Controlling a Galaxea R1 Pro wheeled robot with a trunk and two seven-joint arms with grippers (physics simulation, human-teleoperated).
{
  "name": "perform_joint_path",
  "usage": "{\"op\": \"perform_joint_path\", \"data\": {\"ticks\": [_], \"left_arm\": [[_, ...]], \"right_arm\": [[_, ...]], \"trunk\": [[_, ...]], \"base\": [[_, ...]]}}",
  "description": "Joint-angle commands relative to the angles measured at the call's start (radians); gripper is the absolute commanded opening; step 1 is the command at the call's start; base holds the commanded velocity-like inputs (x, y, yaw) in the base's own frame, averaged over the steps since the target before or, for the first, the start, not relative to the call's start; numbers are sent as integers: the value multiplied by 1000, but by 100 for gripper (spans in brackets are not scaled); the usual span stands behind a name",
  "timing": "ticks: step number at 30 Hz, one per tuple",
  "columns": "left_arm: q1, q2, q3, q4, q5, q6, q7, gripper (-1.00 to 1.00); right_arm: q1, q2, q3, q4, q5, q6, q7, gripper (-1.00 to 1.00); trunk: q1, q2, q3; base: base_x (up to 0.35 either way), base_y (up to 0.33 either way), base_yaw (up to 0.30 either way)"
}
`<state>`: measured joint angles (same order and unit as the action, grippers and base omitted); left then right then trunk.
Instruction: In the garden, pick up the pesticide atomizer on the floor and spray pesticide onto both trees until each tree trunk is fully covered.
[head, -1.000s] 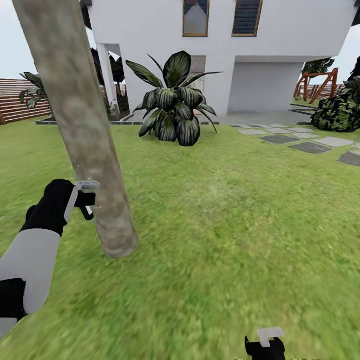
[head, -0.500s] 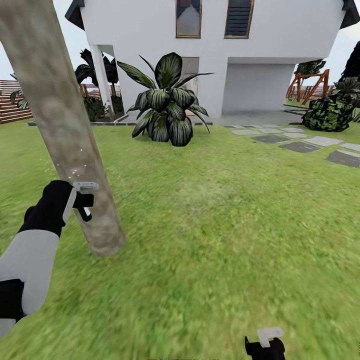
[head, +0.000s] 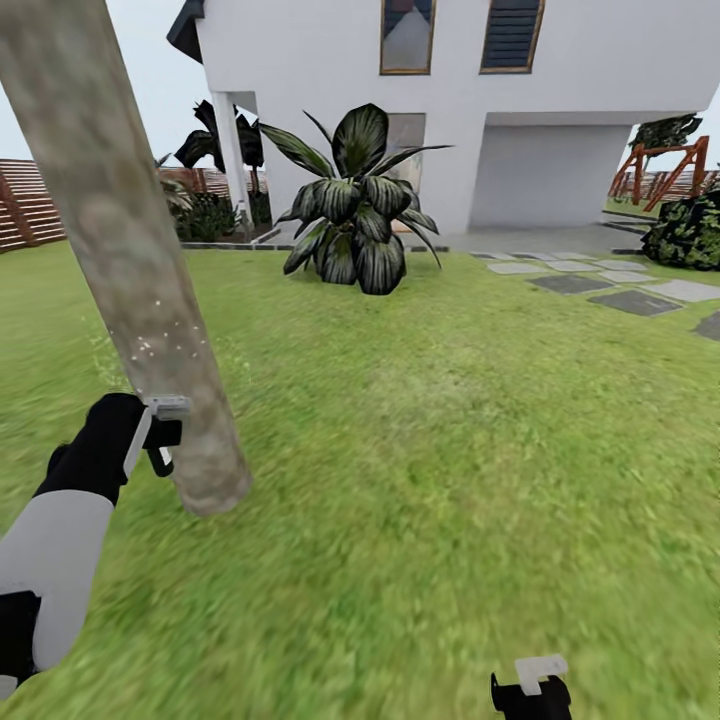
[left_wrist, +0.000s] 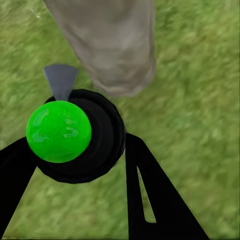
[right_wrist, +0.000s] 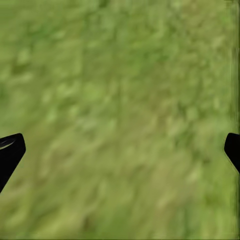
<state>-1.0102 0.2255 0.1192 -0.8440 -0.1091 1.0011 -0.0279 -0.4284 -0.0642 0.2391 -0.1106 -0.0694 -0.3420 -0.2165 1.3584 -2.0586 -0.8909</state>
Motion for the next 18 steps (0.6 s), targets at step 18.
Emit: {"op": "perform_joint_path", "data": {"ticks": [18], "left_arm": [[71,9,-1,-1,2,-6,49,-100]], "right_arm": [[-1,3,9,0,-7,-3,-3,100]], "trunk": [[0,0,-1]], "base": [[240,-186,151]]}}
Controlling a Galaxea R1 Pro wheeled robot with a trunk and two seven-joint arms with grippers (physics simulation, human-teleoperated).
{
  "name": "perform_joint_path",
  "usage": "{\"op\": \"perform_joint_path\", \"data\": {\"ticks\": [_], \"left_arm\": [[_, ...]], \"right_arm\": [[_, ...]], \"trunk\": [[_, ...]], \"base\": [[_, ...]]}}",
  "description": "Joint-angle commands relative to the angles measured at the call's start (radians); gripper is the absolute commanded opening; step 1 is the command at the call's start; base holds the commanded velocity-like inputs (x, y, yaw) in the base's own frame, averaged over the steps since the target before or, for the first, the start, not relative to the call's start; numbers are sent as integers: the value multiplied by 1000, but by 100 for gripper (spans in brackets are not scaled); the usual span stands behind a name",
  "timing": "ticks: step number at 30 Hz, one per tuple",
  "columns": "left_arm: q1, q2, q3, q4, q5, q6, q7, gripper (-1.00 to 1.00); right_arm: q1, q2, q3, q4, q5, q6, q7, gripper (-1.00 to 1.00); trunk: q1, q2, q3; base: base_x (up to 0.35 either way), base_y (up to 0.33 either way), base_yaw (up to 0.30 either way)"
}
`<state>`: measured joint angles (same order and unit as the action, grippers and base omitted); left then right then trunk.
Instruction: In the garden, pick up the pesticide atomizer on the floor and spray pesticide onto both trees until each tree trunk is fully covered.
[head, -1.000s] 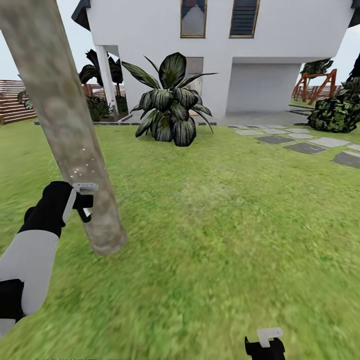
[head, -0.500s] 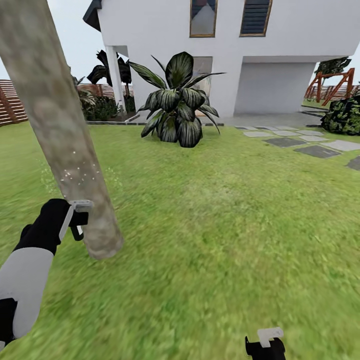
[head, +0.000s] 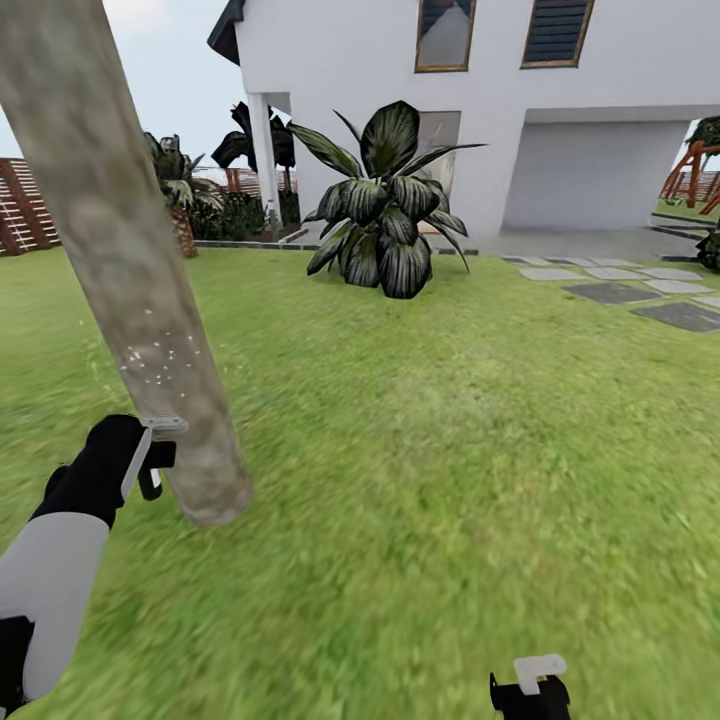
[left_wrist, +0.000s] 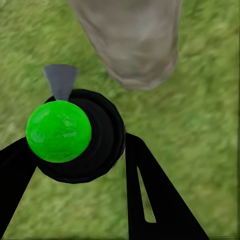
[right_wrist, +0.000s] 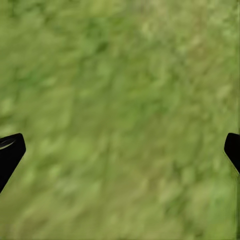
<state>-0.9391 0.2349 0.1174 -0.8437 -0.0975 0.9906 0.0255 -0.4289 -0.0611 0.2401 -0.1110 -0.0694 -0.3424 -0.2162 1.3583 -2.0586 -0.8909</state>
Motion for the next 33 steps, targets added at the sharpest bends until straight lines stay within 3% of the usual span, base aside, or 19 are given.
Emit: {"op": "perform_joint_path", "data": {"ticks": [1,12,19,22,24,31,33], "left_arm": [[7,1,2,-1,-9,4,-4,-100],[19,5,8,-3,-10,2,-2,-100],[24,2,10,-15,-12,1,-3,-100],[65,-30,6,-18,-6,-1,-4,-100],[146,-85,4,-19,-9,-41,-1,-100],[184,-93,5,-20,-8,-78,2,-100],[184,-107,4,-20,-9,-82,2,-100]], "right_arm": [[-1,0,8,0,-7,-2,-3,100],[0,0,8,1,-7,-3,-3,100],[0,1,8,1,-6,-3,-3,100],[-1,1,8,0,-7,-2,-2,100],[0,-1,8,0,-7,-2,-2,100],[0,-2,8,1,-7,-3,-3,100],[0,-2,8,1,-7,-2,-3,100]], "trunk": [[0,0,-1],[0,0,-1],[0,0,-1],[0,0,-1],[0,0,-1],[0,0,-1],[0,0,-1]], "base": [[211,-201,4],[-12,-252,171],[-34,-34,277],[58,-31,138],[206,-157,17],[237,-190,0],[242,-185,0]]}}
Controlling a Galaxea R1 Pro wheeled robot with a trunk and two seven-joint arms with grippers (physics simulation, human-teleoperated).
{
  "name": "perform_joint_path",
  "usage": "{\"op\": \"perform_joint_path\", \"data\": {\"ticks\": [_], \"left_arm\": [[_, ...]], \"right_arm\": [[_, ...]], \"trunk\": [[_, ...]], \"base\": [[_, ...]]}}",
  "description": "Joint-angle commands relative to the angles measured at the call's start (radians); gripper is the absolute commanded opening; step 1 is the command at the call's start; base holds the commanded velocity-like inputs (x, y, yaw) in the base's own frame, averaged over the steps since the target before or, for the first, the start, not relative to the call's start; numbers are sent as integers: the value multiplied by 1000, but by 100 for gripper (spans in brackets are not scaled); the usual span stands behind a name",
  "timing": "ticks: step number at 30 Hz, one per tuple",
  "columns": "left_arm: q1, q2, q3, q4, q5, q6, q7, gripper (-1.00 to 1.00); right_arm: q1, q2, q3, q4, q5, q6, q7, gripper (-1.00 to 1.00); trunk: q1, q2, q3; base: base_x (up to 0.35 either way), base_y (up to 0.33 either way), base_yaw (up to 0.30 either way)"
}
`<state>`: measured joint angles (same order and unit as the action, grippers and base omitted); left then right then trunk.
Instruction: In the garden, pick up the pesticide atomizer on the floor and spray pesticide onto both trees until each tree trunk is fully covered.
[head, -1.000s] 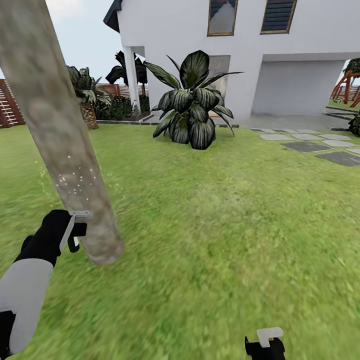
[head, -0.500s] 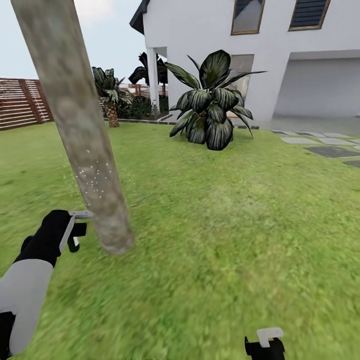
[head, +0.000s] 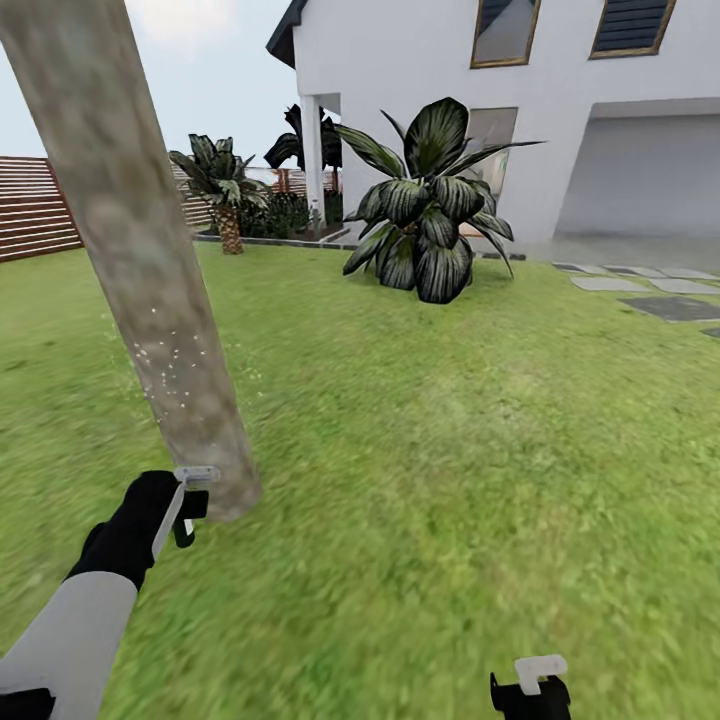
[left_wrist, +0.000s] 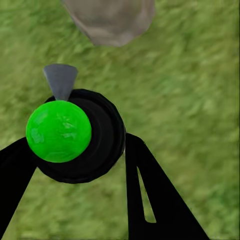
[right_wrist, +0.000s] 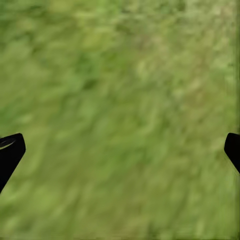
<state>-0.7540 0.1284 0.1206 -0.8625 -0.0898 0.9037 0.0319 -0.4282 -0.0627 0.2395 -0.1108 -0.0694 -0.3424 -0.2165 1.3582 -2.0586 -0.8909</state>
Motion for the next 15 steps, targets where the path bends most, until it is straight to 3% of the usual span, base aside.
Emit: {"op": "perform_joint_path", "data": {"ticks": [1,6,11,15], "left_arm": [[0,-11,0,-1,-18,4,-3,-100],[22,-11,4,-2,-20,3,8,-100],[27,-17,1,0,-18,-25,9,-100],[27,-18,2,1,-19,-51,9,-100]], "right_arm": [[-1,0,9,0,-7,-3,-4,100],[-1,0,9,0,-7,-3,-4,100],[-1,0,9,0,-7,-3,-4,100],[-1,0,9,0,-7,-2,-4,100]], "trunk": [[0,0,-1],[0,0,-1],[0,0,-1],[0,0,-1]], "base": [[242,-185,66],[213,-204,239],[43,-268,259],[130,-265,42]]}}
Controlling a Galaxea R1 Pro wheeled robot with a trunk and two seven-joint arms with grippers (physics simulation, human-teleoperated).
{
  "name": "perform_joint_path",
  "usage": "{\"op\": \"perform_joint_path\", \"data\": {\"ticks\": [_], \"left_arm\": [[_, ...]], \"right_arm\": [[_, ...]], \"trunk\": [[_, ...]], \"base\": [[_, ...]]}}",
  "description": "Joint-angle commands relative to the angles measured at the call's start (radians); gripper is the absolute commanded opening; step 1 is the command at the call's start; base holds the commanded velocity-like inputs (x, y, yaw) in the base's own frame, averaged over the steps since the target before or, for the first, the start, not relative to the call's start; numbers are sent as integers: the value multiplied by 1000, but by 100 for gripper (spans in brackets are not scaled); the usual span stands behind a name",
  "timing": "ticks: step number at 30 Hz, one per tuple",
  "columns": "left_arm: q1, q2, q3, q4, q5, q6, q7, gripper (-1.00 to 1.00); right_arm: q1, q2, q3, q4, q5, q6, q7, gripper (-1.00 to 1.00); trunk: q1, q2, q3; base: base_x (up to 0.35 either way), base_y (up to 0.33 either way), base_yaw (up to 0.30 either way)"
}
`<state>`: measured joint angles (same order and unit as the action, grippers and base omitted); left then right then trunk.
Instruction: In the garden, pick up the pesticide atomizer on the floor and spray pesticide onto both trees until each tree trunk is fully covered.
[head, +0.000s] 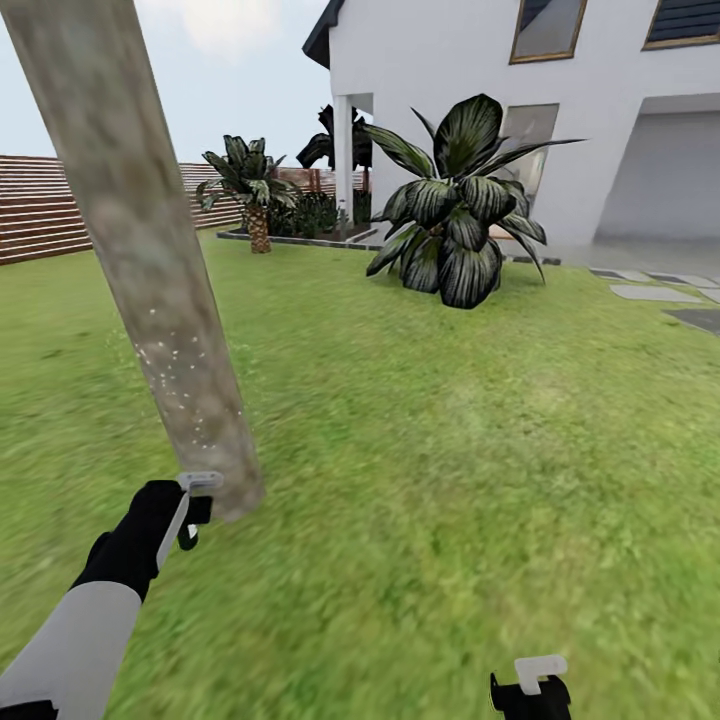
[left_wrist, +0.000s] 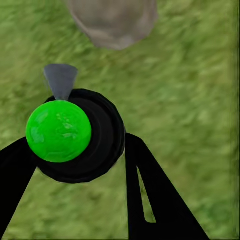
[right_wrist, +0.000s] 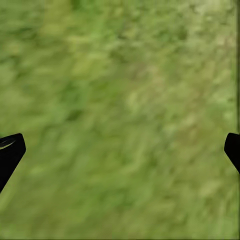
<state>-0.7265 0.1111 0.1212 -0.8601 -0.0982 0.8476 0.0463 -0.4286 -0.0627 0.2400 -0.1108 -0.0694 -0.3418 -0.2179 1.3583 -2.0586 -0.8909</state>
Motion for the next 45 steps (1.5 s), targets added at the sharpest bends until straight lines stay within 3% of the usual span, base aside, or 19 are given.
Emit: {"op": "perform_joint_path", "data": {"ticks": [1,12,27,39,45], "left_arm": [[-1,-1,1,-1,-10,3,-5,-100],[-1,-1,0,-1,-8,2,-5,-100],[-1,-1,0,-1,-9,2,-5,-100],[-1,-1,0,-1,-8,2,-5,-100],[0,-5,0,-1,-4,2,-6,-100]], "right_arm": [[0,0,8,0,-7,-2,-3,100],[0,1,8,0,-6,-3,-3,100],[-1,1,8,0,-6,-2,-3,100],[0,1,8,0,-6,-3,-3,100],[-1,2,8,0,-6,-3,-2,100]], "trunk": [[0,0,-1],[0,0,-1],[0,0,-1],[0,0,-1],[0,0,-1]], "base": [[177,-243,3],[182,-240,3],[182,-239,253],[177,-239,24],[170,-239,244]]}}
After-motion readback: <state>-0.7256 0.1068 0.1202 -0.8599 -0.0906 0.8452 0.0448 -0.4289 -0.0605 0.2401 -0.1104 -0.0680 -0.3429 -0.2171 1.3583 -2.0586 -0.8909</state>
